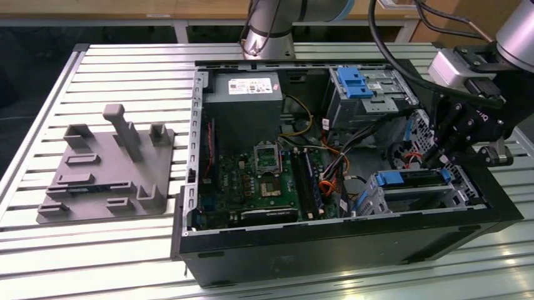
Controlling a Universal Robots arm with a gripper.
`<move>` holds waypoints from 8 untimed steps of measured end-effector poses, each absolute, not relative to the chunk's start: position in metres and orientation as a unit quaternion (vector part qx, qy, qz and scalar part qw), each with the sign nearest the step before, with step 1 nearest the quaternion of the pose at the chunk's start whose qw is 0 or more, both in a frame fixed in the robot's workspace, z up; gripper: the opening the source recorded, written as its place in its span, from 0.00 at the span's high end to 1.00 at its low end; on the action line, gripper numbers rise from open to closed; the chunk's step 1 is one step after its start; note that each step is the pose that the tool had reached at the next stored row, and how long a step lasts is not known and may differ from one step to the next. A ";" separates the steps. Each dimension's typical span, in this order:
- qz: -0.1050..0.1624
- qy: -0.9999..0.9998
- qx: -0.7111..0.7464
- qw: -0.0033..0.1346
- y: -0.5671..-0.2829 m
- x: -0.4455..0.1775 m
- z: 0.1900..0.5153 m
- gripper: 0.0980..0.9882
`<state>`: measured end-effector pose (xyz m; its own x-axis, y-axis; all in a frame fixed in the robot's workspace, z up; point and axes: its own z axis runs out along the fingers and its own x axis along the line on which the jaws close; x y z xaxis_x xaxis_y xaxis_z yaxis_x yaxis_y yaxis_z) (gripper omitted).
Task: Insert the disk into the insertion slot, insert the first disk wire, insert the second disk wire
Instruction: 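Insert the first disk wire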
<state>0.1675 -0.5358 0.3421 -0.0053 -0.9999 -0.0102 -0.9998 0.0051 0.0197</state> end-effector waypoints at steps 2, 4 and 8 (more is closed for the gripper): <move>-0.011 -0.709 0.705 0.003 -0.536 0.167 0.342 0.93; -0.010 -0.709 0.705 0.003 -0.536 0.167 0.342 0.93; -0.010 -0.709 0.705 0.003 -0.536 0.167 0.341 0.93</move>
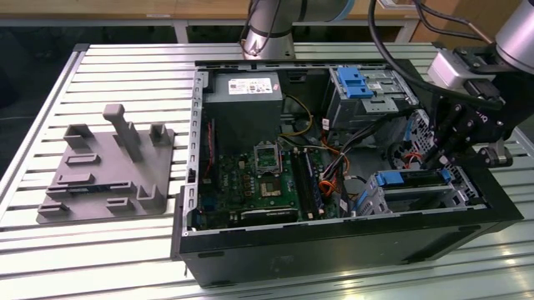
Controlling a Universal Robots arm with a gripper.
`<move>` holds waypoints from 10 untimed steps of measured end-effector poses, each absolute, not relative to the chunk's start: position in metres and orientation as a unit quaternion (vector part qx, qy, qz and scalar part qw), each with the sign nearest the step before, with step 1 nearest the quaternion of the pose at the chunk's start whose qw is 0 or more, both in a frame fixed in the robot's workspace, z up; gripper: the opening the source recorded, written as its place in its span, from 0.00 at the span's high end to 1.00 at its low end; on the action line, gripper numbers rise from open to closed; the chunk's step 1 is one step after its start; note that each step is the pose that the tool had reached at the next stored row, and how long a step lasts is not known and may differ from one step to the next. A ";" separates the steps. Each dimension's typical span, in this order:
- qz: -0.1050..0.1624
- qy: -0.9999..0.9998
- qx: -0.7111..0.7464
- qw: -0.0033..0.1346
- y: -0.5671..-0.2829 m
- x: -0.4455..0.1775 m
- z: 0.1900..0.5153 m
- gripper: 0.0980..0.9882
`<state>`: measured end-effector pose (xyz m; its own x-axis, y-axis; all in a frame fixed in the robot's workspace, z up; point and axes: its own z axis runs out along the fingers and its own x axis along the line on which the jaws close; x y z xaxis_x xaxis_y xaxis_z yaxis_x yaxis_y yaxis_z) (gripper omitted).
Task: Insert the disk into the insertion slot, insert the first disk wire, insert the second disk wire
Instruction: 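Insert the first disk wire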
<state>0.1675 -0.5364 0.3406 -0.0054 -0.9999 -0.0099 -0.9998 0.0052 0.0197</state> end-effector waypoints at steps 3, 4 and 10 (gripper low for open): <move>-0.010 -0.709 0.705 0.003 -0.537 0.167 0.340 0.93; -0.010 -0.709 0.705 0.003 -0.537 0.167 0.340 0.93; -0.010 -0.709 0.705 0.003 -0.538 0.167 0.339 0.93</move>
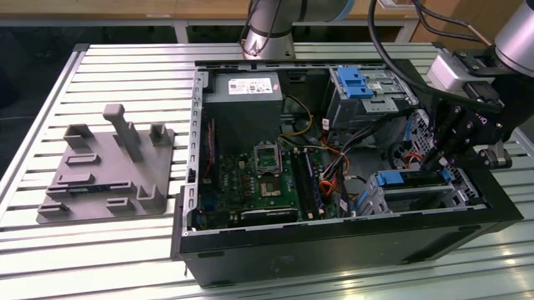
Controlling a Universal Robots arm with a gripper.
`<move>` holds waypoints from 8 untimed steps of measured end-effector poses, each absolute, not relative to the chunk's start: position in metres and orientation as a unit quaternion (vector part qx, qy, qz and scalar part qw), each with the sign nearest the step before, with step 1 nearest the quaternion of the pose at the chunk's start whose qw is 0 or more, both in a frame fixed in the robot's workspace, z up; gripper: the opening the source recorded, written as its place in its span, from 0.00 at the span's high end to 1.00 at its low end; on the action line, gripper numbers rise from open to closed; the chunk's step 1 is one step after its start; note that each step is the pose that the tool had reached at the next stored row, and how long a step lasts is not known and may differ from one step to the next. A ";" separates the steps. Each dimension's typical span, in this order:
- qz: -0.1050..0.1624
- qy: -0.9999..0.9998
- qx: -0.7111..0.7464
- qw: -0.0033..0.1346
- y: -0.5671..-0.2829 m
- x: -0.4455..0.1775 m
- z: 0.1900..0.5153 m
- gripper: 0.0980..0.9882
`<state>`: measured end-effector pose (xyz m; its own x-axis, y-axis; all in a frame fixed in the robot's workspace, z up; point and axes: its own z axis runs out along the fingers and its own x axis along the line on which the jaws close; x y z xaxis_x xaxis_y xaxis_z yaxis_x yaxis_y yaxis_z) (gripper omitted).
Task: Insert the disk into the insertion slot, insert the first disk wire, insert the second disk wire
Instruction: 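Insert the first disk wire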
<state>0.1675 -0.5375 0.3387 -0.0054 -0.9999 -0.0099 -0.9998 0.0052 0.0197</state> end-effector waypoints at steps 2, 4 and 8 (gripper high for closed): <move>-0.010 -0.709 0.705 0.003 -0.538 0.167 0.338 0.93; -0.010 -0.709 0.705 0.003 -0.538 0.167 0.338 0.93; -0.010 -0.709 0.705 0.004 -0.540 0.168 0.335 0.93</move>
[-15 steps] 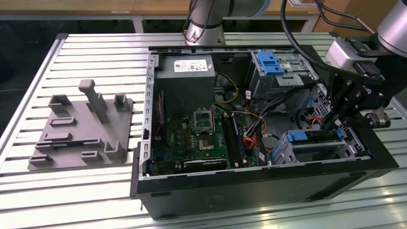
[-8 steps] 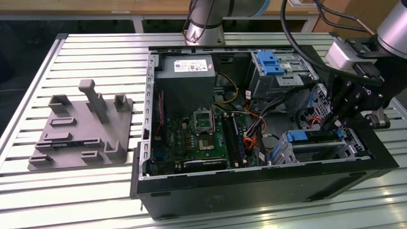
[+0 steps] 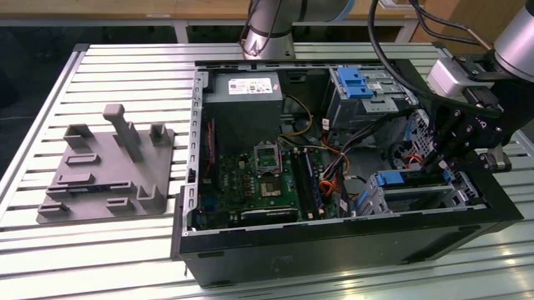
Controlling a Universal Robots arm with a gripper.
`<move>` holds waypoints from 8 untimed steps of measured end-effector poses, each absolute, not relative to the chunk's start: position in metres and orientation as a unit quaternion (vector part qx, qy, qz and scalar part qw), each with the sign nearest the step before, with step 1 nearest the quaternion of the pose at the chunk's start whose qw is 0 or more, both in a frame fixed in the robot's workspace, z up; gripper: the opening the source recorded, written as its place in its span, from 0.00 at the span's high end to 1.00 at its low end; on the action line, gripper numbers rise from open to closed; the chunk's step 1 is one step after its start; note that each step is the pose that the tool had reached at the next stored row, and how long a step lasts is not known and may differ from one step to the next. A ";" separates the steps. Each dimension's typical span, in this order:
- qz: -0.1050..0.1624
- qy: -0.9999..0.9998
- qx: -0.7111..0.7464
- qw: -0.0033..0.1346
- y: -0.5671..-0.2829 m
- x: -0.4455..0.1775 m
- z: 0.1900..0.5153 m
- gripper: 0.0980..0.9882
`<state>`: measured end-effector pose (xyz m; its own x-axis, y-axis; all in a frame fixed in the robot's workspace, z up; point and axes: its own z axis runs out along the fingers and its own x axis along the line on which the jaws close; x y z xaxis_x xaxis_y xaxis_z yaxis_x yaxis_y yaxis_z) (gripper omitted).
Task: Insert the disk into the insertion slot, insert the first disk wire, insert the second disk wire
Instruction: 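Insert the first disk wire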
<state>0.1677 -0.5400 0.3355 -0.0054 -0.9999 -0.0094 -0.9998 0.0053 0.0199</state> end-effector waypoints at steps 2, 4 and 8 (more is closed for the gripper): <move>-0.010 -0.709 0.705 0.004 -0.540 0.168 0.335 0.93; -0.010 -0.709 0.705 0.004 -0.540 0.168 0.335 0.93; -0.010 -0.709 0.705 0.005 -0.541 0.168 0.334 0.93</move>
